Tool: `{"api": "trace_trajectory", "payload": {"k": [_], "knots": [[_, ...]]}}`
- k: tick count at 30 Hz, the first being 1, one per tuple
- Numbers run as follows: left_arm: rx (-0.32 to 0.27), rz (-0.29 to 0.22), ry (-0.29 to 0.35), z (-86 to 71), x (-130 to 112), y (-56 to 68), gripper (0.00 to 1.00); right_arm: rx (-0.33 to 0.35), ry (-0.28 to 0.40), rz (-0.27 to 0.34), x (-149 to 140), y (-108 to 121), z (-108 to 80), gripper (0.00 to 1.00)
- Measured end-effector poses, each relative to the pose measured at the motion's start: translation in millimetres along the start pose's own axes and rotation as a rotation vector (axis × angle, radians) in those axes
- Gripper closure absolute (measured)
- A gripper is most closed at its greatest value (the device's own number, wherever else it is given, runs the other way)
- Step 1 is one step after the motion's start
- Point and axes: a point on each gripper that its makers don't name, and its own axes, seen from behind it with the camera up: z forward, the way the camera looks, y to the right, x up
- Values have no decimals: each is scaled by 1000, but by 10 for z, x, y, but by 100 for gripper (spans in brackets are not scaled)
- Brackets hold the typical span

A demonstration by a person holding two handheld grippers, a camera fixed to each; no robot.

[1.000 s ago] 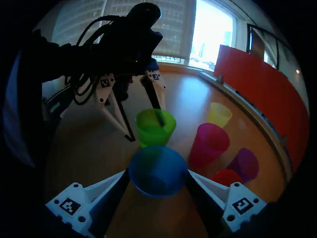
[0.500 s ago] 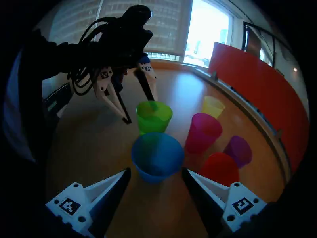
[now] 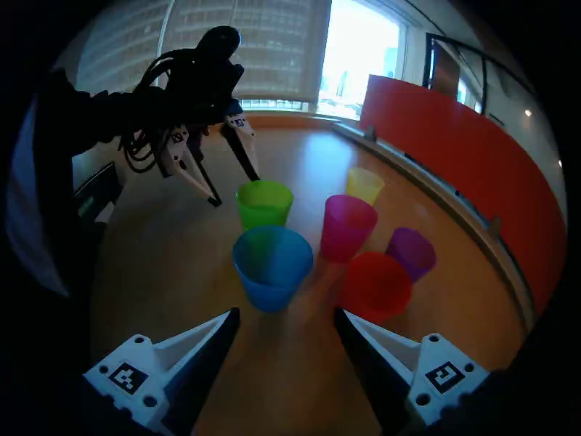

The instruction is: Pour water

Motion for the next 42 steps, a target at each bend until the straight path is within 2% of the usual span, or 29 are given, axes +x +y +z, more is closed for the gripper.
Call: {"api": "trace_trajectory", "payload": {"k": [5,14,17,25,34,42], "knots": [[64,-37,54,-144,21,-127,2,-56,42,46,18,116,-106,0],[232,-163,280,-546,277,-486,2,-204,149,134,88,442,-363,0],[278,-190,334,-656,324,-579,2,-239,178,162,115,512,-454,0],[385,-225,420,-894,393,-763,2,-346,249,186,244,702,-683,0],[526,-248,545,-1200,569,-891,2,-555,350,260,373,1094,-992,0],[636,-340,636,-1368,533,-1005,2,-757,458,320,458,1386,-1378,0]]}}
